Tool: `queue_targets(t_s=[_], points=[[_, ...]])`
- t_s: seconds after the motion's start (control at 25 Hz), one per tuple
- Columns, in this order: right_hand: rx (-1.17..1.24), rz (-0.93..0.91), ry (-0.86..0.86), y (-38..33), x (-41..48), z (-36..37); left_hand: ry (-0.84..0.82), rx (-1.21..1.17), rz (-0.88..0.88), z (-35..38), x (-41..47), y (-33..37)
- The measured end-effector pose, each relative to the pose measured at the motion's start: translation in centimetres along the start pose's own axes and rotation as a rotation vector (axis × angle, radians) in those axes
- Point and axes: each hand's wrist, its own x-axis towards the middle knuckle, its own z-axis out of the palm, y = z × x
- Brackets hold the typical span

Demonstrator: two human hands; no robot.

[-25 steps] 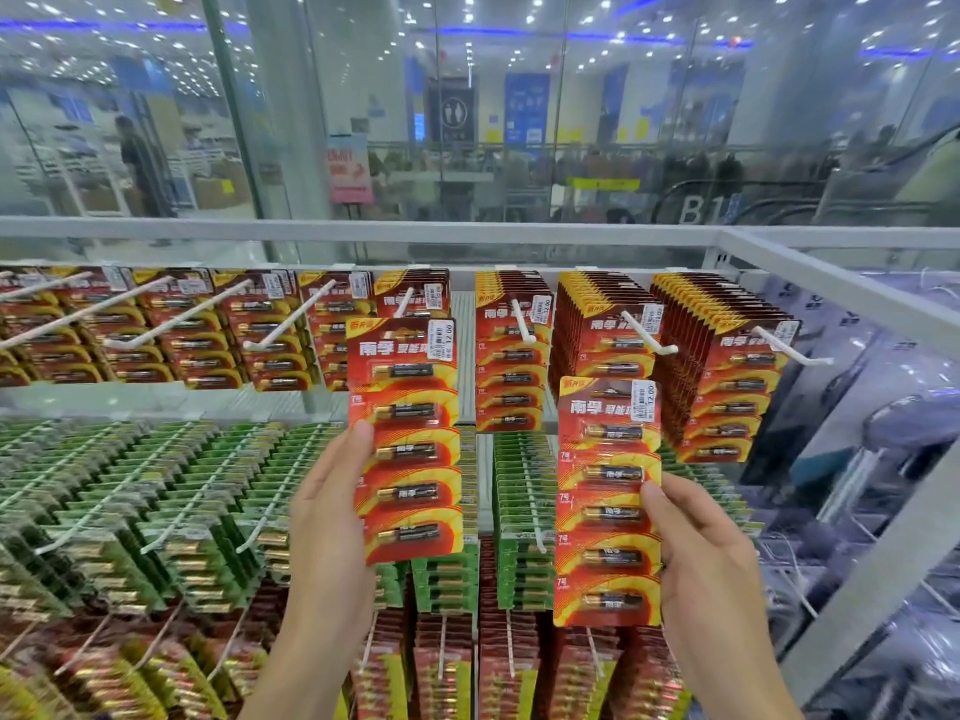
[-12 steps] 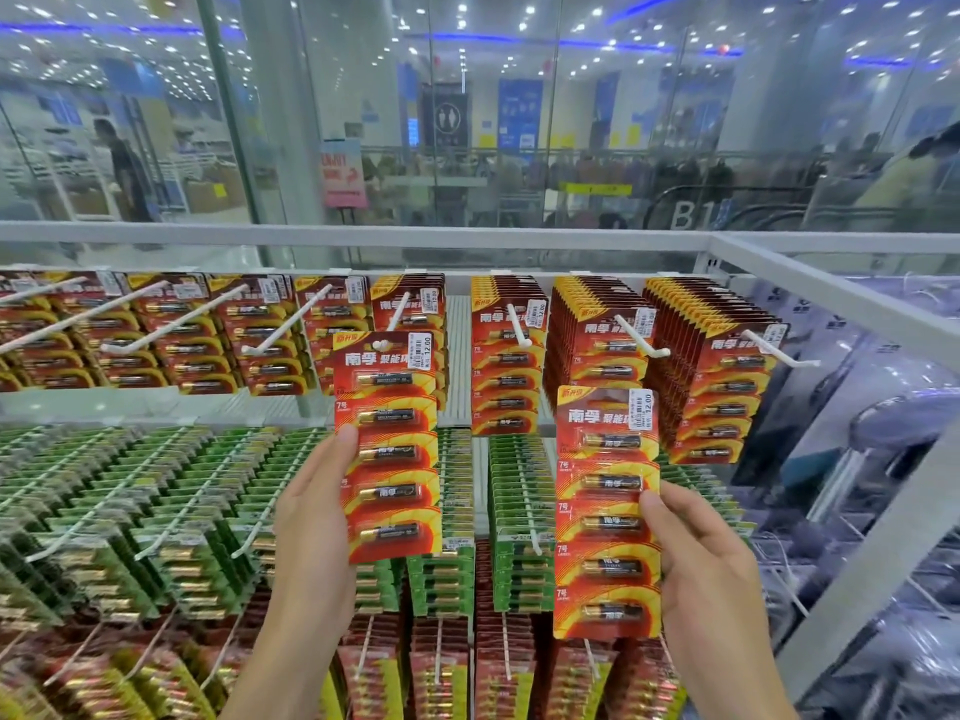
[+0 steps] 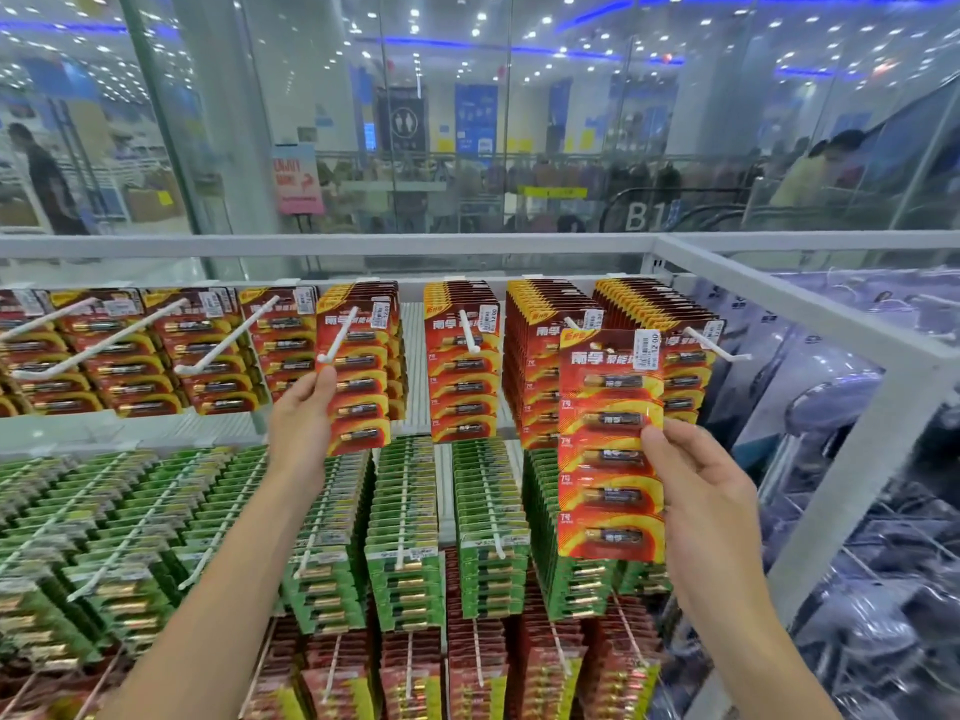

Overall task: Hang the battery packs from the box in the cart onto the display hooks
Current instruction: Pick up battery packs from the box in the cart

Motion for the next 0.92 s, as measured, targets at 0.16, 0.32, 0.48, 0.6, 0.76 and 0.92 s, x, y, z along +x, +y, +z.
queue_targets(t_s=[0.16,0.32,0.48,0.6,0.76,0.92], points=[[-0.065,-0.005,-0.008,-0.5,-0.3,-0.1,0.062,-0.042,-0.011,0.9,1.8,-0.5],[-0.054,0.065,-0.042,-0.8,-0.3,-0.1,0.102,-0.04,-0.014,1.3,2.4,-1.6],[-0.11,0.046,-0.038,-0.2,2.3,1.2,0.131,-0.006,0.04,1.0,2.5,-2.4],[-0.195,0.02,-0.025,1.5,5.7,3.0,0.141,0.064,0.095,1.2,1.8,-2.5],[-0.23,-0.012,0.004,3.9,8.9,4.0,0.156,0.136,0.146,0.8,1.0,-2.8],[-0.216,-0.049,0.037,5.2,9.2,3.0,0.186,0.153,0.155,-0.1,-1.2,-3.2]])
